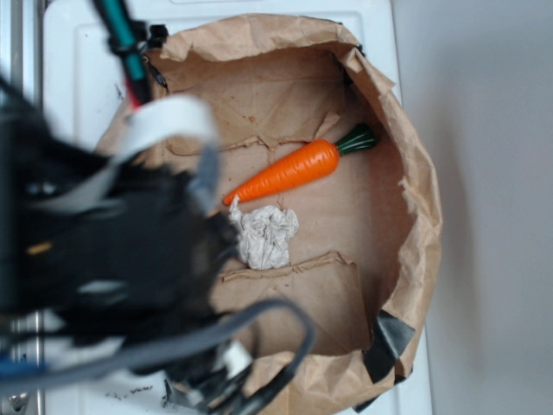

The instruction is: Grab the white paper.

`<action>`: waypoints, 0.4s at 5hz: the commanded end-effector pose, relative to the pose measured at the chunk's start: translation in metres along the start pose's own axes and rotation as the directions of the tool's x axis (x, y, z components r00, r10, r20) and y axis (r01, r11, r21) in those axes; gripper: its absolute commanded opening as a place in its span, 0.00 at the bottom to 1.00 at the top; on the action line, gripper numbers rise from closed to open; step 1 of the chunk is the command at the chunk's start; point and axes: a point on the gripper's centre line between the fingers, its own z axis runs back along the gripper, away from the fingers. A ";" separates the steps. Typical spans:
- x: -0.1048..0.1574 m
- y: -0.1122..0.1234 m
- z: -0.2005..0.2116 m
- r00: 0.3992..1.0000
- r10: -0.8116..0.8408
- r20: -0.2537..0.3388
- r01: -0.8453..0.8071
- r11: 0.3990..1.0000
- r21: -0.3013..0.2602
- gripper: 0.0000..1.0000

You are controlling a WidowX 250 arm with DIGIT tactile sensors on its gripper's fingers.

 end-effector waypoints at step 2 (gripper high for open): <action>0.043 0.039 -0.045 0.990 0.134 0.045 -0.140 0.970 0.198 1.00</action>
